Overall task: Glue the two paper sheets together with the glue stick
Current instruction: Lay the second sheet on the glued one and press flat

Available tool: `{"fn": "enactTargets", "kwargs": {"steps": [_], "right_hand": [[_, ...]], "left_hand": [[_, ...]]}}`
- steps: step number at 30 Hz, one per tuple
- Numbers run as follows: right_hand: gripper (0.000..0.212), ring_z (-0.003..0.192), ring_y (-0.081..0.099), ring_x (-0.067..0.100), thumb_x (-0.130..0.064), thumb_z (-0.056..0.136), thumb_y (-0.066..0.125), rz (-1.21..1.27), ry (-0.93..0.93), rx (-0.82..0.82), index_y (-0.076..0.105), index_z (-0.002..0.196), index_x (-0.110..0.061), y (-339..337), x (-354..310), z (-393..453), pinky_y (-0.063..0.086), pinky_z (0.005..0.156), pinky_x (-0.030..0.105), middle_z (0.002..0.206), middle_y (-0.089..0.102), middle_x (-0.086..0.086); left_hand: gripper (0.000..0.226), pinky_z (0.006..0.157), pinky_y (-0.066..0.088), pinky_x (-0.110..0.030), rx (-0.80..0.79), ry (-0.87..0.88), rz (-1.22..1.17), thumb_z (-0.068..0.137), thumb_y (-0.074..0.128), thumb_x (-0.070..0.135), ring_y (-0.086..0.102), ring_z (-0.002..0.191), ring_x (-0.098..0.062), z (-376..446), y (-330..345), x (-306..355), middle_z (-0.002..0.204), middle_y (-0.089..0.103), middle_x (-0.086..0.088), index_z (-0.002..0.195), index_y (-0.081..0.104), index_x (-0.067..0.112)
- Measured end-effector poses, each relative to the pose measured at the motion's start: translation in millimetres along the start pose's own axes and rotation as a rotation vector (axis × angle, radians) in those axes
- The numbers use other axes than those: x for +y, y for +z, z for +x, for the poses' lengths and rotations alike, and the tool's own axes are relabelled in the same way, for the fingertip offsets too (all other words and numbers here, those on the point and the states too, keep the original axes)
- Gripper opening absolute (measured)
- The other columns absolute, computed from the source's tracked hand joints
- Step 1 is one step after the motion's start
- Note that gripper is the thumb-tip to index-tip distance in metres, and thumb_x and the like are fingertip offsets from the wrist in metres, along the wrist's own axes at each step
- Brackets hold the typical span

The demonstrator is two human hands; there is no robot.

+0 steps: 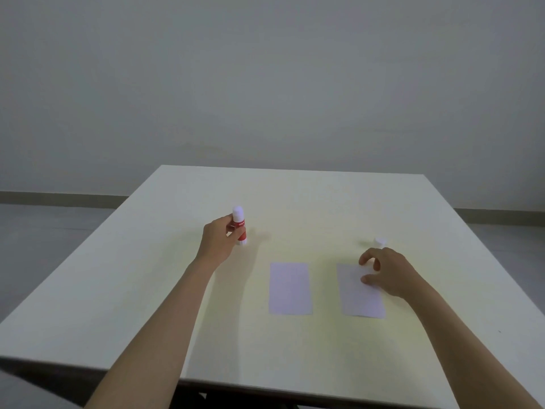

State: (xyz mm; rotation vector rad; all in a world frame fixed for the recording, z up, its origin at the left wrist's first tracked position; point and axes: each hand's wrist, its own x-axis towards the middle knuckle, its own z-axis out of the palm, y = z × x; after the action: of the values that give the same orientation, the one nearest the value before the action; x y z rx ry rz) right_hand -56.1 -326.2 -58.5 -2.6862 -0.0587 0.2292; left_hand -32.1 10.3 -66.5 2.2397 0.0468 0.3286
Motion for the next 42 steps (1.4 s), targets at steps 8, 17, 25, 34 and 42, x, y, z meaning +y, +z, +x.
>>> {"fn": "enactTargets", "kwargs": {"steps": [8,17,25,34,42], "right_hand": [[0.019,0.069,0.047,0.017,-0.015,0.075,0.072,0.078,0.017,-0.069,0.060,0.089,-0.014,-8,5,10,0.037,0.056,0.023,0.079,0.051,0.001],[0.018,0.055,0.044,0.013,-0.002,0.075,0.070,0.311,-0.107,-0.133,0.057,0.083,-0.011,-35,-2,7,0.033,0.054,0.025,0.060,0.053,-0.001],[0.020,0.056,0.047,0.013,-0.001,0.076,0.072,0.600,-0.237,-0.208,0.059,0.084,-0.013,-53,-53,5,0.038,0.053,0.014,0.054,0.061,-0.008],[0.012,0.043,0.052,0.010,-0.009,0.082,0.069,0.872,-0.084,-0.126,0.066,0.070,-0.007,5,-71,-7,0.036,0.044,0.021,0.050,0.062,-0.003],[0.017,0.043,0.047,0.021,-0.007,0.075,0.073,0.792,0.069,-0.035,0.064,0.062,-0.002,44,-80,-16,0.036,0.044,0.025,0.049,0.058,0.008]], "left_hand": [[0.087,0.096,0.036,-0.027,0.084,-0.115,-0.116,0.079,0.074,0.032,0.047,0.119,-0.013,-1,2,-2,0.136,0.040,0.007,0.148,0.022,0.020],[0.017,0.070,0.049,-0.015,0.062,0.230,-0.256,0.086,0.064,0.007,0.061,0.070,0.002,-44,24,56,0.080,0.066,0.014,0.086,0.068,0.023],[0.014,0.062,0.056,-0.018,-0.218,-0.024,-0.488,0.080,0.072,0.011,0.065,0.057,-0.005,-56,55,86,0.065,0.069,0.014,0.071,0.071,0.021],[0.008,0.058,0.055,-0.018,-0.155,-0.258,-0.630,0.079,0.072,0.008,0.071,0.061,-0.014,-62,26,61,0.066,0.075,0.003,0.072,0.074,0.011],[0.011,0.051,0.052,-0.016,-0.198,-0.407,-0.391,0.079,0.070,0.010,0.071,0.057,-0.009,-76,24,40,0.068,0.074,0.001,0.069,0.074,0.013]]}}
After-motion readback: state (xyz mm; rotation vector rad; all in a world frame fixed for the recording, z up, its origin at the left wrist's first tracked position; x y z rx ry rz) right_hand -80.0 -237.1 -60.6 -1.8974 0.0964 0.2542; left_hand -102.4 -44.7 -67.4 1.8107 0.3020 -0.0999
